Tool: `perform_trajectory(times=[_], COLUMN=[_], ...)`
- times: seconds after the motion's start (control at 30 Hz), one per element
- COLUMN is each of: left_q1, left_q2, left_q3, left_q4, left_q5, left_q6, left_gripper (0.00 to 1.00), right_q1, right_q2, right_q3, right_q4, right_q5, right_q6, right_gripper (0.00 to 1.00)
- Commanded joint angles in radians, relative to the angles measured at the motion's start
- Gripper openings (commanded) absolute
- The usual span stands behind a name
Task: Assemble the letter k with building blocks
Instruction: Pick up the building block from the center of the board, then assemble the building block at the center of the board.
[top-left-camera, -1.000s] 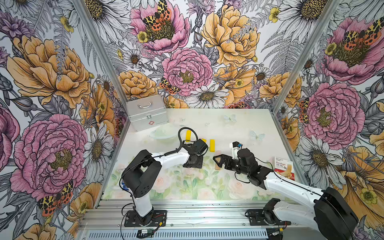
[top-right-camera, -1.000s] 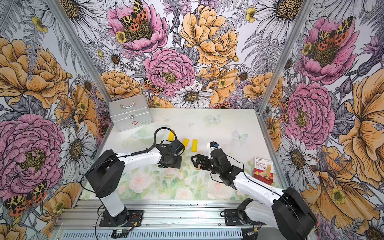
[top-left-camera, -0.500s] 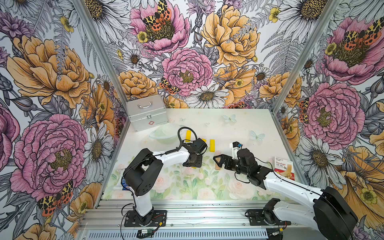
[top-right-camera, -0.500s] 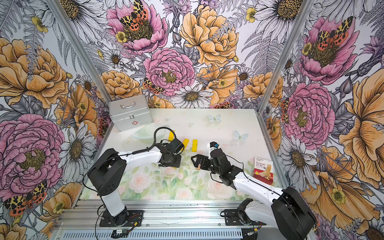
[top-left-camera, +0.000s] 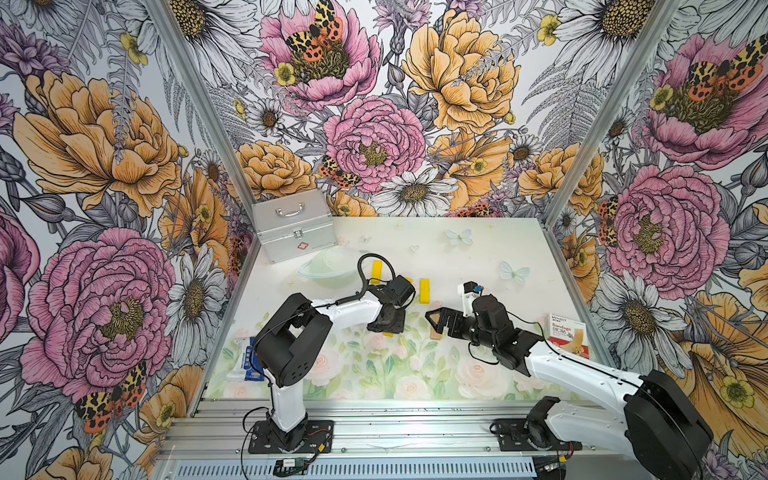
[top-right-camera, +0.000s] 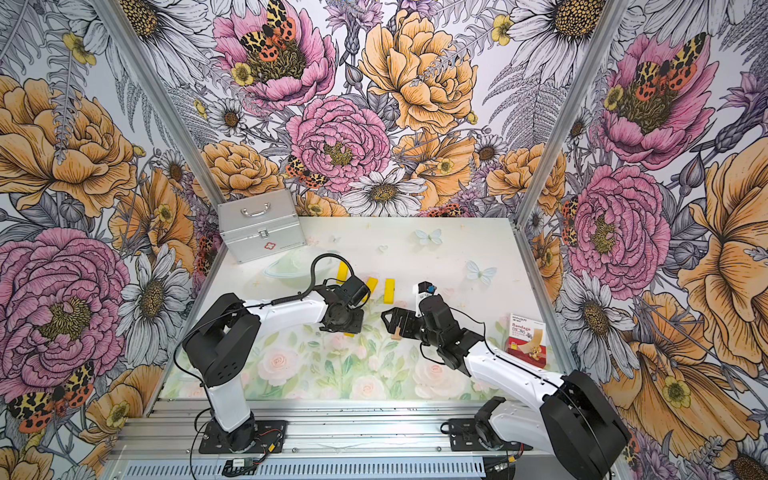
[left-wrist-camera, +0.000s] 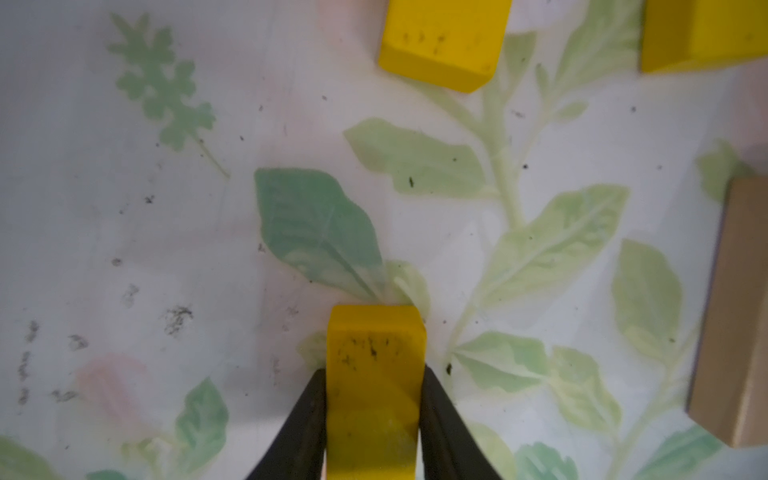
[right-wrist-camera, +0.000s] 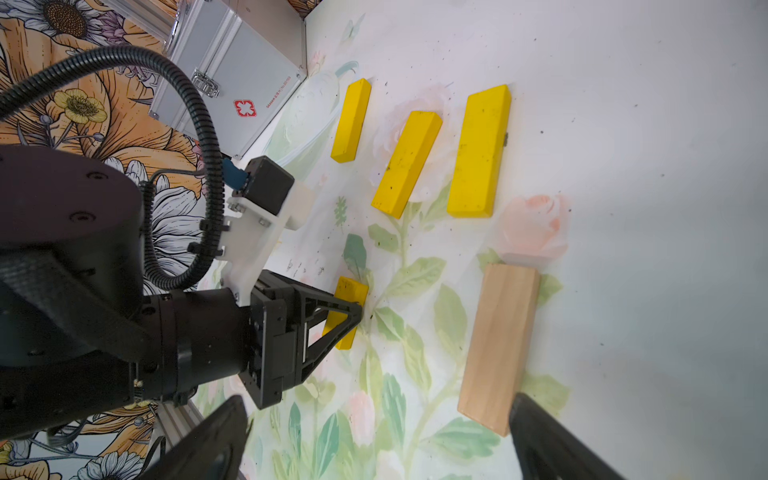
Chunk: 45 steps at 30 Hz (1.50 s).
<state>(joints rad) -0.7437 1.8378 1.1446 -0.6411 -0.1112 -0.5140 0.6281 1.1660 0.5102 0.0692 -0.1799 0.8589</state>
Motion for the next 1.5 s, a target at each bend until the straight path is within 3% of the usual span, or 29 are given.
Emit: perform_trajectory(times=[0.0, 0.3, 0.57, 1.47], left_q1=[0.024, 0.134, 0.226, 0.259], left_q2=[0.003, -0.066, -0.043, 0.143], left_q3=[0.014, 0.023, 0.080, 0.251], left_q4=[0.000, -0.009, -0.035, -0.061], left_q5=[0.003, 0.019, 0.052, 0.042], left_q6=[0.015, 0.062, 0.116, 0.152], left_gripper=[0.32, 0.20, 0.20, 0.19], right_q1=[0.004, 0.004, 0.004, -0.011], right_q2=[0.016, 0.072, 0.125, 0.177], right_q3=[0.042, 0.092, 0.135, 0.185], right_q4=[-0.003, -0.003, 0.012, 0.020], right_q5=[0.014, 0.003, -0.014, -0.034], right_q6=[-0.025, -0.049, -0.063, -0.086], right_gripper=[0.99, 1.00, 0.99, 0.99])
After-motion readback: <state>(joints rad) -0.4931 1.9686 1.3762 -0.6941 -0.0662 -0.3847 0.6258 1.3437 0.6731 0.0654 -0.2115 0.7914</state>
